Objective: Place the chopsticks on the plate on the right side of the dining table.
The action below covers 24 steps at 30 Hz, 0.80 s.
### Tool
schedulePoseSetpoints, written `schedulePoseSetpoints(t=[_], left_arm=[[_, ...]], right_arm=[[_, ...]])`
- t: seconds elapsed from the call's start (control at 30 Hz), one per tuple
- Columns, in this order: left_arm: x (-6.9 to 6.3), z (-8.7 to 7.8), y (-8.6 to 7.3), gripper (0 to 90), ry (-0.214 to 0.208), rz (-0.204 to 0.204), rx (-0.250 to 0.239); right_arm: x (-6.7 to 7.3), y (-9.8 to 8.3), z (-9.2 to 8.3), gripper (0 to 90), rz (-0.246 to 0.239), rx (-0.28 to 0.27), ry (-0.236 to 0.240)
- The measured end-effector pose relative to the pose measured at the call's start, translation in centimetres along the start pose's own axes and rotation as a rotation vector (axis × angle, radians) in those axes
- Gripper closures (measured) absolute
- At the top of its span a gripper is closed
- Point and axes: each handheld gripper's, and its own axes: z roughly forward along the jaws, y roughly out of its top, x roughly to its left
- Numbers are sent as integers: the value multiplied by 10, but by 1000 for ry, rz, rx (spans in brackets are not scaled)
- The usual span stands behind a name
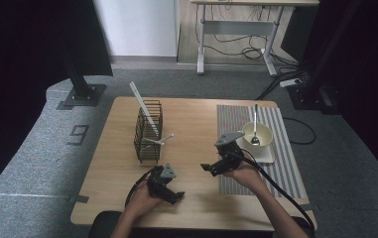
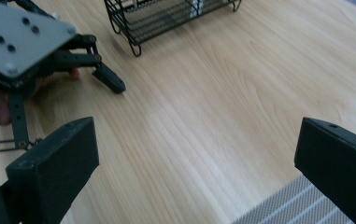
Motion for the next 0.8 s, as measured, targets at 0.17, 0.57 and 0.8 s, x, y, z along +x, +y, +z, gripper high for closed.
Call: schedulePoseSetpoints(t=[0.17, 0.57, 0.8], left_arm=[[0, 0, 0, 0, -1, 0, 1], [0, 0, 0, 0, 1, -5, -3], [0, 1, 1, 0, 0, -4, -2]], right_arm=[[1, 13, 4, 0, 3, -24, 22], [7, 47, 20, 0, 1, -17, 66], [9, 69, 23, 54, -13, -30, 95]])
